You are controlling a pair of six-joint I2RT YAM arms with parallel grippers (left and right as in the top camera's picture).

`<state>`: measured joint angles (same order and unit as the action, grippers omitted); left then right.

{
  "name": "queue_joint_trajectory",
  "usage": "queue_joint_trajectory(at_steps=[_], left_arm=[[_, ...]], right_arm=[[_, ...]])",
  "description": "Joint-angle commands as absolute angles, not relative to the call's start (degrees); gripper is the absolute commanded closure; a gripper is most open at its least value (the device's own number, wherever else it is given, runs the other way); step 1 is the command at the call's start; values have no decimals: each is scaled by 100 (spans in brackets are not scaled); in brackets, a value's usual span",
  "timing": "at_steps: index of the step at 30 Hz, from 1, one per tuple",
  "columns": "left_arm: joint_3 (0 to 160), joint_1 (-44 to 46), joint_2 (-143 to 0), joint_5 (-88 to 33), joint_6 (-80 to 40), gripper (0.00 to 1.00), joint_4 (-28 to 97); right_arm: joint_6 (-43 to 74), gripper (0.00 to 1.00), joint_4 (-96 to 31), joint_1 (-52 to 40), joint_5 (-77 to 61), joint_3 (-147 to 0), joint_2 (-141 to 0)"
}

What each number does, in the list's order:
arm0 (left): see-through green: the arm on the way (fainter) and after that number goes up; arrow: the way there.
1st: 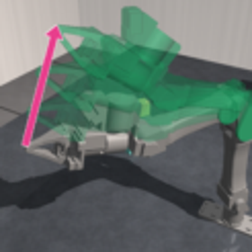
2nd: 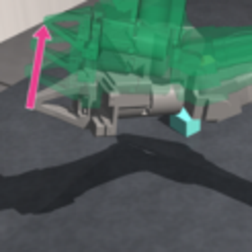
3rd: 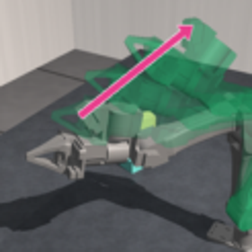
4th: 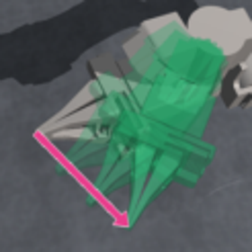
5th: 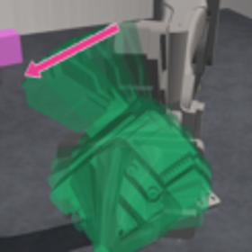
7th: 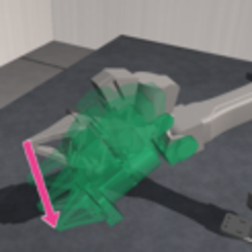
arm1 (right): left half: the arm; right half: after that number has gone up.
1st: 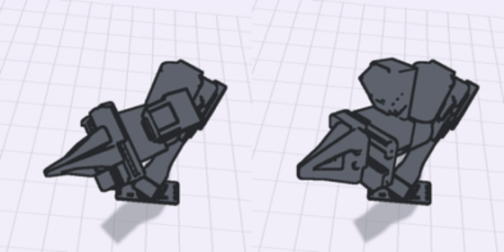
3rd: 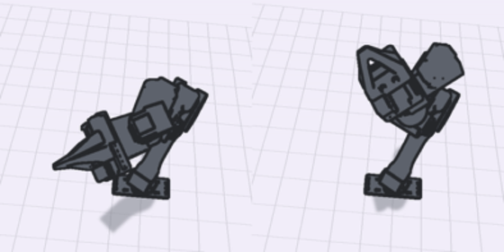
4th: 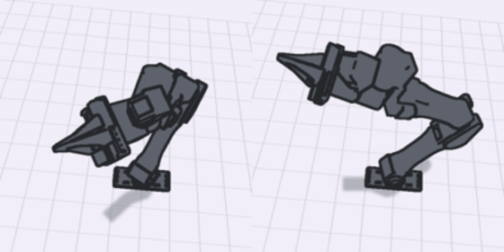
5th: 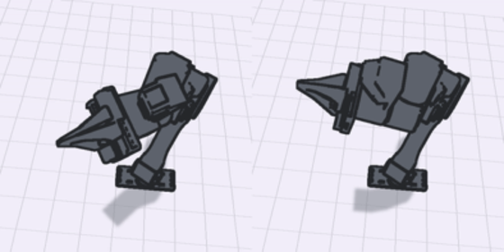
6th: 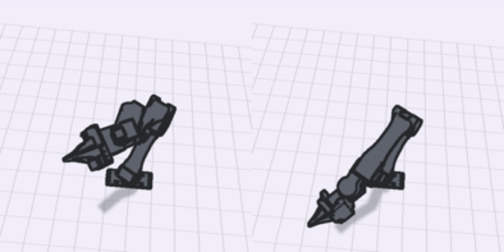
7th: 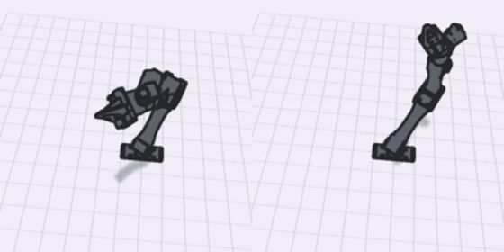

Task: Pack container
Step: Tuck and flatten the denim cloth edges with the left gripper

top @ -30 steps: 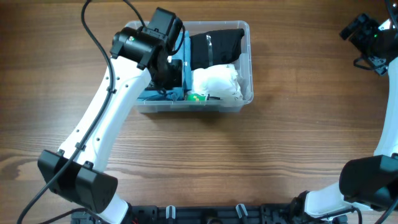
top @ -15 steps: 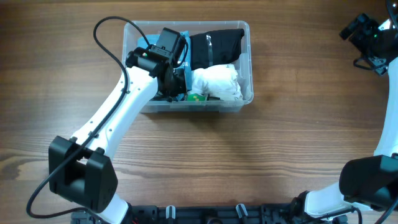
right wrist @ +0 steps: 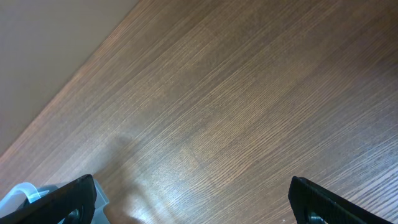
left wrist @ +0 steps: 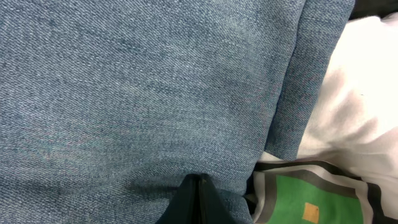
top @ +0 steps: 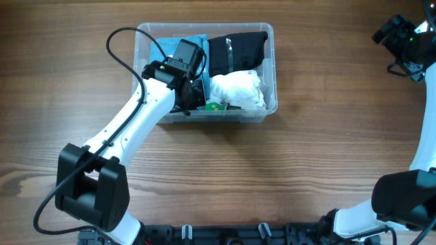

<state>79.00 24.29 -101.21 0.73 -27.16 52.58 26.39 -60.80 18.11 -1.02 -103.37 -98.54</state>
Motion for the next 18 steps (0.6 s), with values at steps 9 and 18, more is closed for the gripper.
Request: queue_joint_trajectory(at_steps=[9,18], left_arm=[[8621,2401,-9107,-64,-2290,41,5599],[8621,2561,-7817,-716,-2294,0,5767]], right_arm=[[2703,0,-6062,1798,-8,-10309,-9889],[2705,0,-6064,1798,-8,-10309,-9889]])
